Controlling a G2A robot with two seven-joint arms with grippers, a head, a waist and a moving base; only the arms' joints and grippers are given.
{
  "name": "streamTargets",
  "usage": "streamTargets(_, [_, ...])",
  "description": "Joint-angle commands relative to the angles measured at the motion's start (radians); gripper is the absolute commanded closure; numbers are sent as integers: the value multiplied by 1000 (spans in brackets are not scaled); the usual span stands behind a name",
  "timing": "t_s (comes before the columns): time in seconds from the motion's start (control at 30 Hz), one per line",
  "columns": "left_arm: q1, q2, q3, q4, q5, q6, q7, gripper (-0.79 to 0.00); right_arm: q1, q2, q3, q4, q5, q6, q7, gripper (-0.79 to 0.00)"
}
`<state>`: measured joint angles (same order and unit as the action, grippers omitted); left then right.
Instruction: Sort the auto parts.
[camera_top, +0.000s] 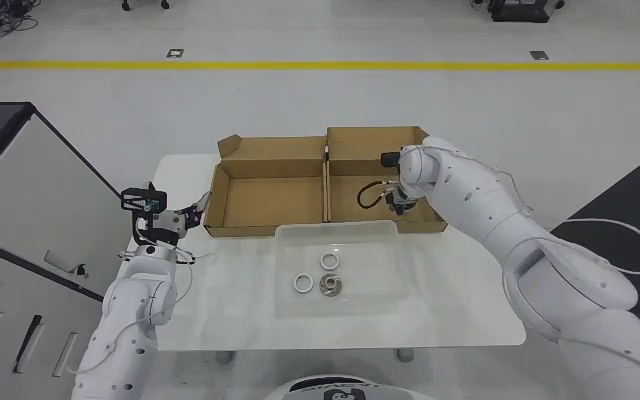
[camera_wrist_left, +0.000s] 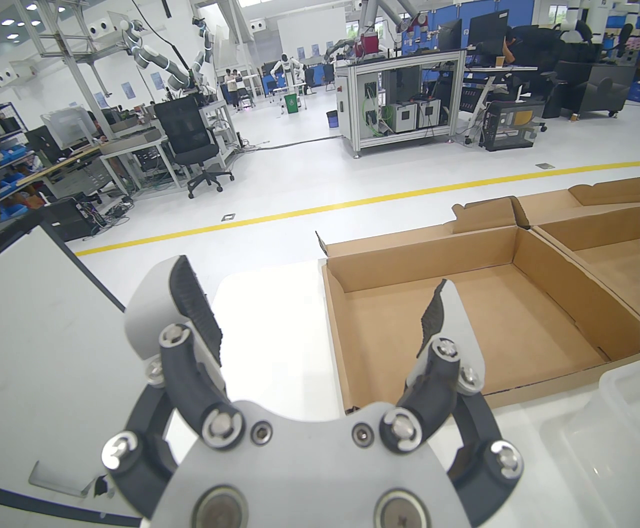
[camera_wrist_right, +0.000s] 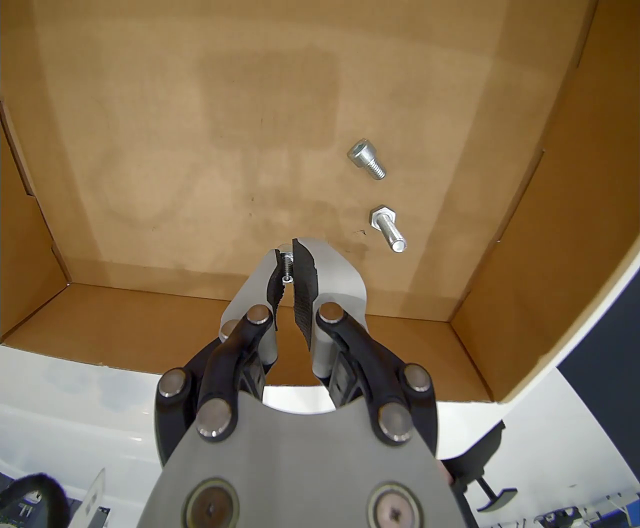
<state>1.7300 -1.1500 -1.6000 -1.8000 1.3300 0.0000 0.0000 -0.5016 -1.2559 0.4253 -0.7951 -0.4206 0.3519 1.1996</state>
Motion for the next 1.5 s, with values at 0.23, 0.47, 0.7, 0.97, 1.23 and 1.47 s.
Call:
streamTargets(0.23, [0,0,0,0,0,0,0,-785,1,-10,19,29,1,-22,18,-163])
streamTargets(0.47, [0,0,0,0,0,0,0,-785,8,-14,41,42,9,-43,36,-302])
streamTargets(0.7, [0,0,0,0,0,0,0,-785,23,-11,73,36,7,-59,39,-382])
streamTargets(0.97, [0,0,0,0,0,0,0,-785,56,19,164,-33,38,-84,42,-785])
streamTargets(1.23, [0,0,0,0,0,0,0,-785,29,91,349,-237,129,-134,69,-785])
streamTargets(1.47, [0,0,0,0,0,0,0,-785,-87,159,557,-500,265,-167,130,-785])
